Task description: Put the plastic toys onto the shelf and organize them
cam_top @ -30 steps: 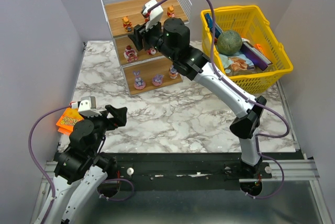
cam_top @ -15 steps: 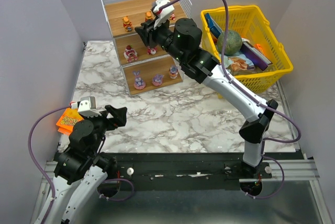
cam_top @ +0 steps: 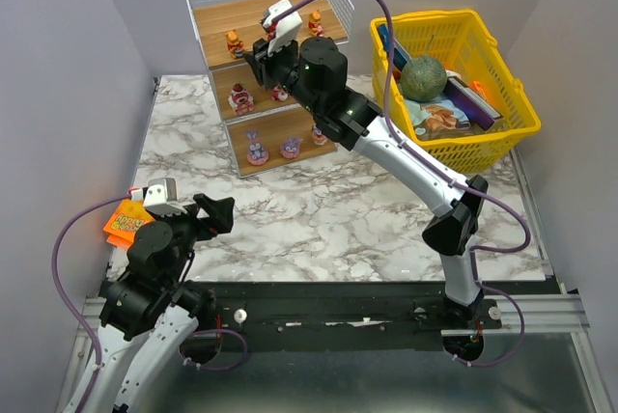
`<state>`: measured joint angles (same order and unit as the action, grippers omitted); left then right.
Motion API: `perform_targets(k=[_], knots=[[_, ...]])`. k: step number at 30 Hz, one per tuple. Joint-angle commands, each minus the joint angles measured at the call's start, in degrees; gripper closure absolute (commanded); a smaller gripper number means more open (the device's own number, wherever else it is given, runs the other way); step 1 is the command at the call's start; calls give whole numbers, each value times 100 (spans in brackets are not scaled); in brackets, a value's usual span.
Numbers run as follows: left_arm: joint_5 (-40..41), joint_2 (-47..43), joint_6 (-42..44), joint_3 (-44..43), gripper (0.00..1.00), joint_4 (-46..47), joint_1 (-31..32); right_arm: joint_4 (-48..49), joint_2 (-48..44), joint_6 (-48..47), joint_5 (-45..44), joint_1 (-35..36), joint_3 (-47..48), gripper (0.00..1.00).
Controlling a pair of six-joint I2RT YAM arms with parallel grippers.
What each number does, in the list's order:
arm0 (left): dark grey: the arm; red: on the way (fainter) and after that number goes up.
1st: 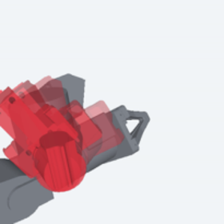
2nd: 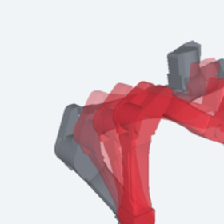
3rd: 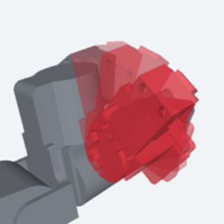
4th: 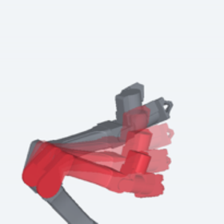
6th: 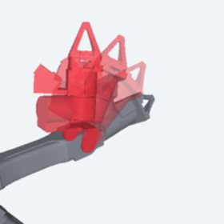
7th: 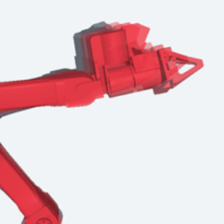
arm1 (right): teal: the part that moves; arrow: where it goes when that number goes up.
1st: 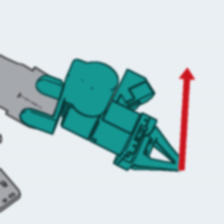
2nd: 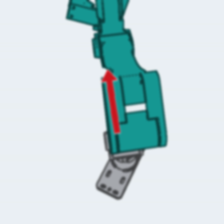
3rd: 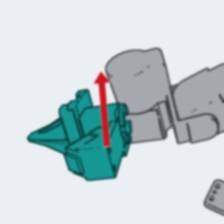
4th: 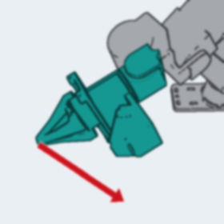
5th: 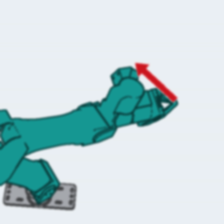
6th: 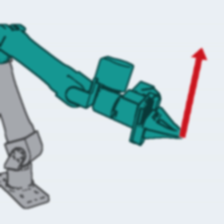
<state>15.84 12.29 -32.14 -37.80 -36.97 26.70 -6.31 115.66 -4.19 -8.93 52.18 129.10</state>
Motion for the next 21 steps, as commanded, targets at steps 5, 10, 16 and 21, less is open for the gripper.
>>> perform_targets(k=[5, 10, 16, 21], knots=[[78, -78, 6, 18, 1, -21, 2, 77, 150, -258, -566, 37, 370, 69], [78, -69, 6, 18, 1, -21, 2, 86, 299, -328, -601, 37, 519, 69], [78, -78, 6, 18, 1, -21, 2, 95, 396, -293, -593, 37, 546, 69], [78, -78, 6, 18, 1, -21, 2, 95, 502, -320, -636, 29, 721, 69]])
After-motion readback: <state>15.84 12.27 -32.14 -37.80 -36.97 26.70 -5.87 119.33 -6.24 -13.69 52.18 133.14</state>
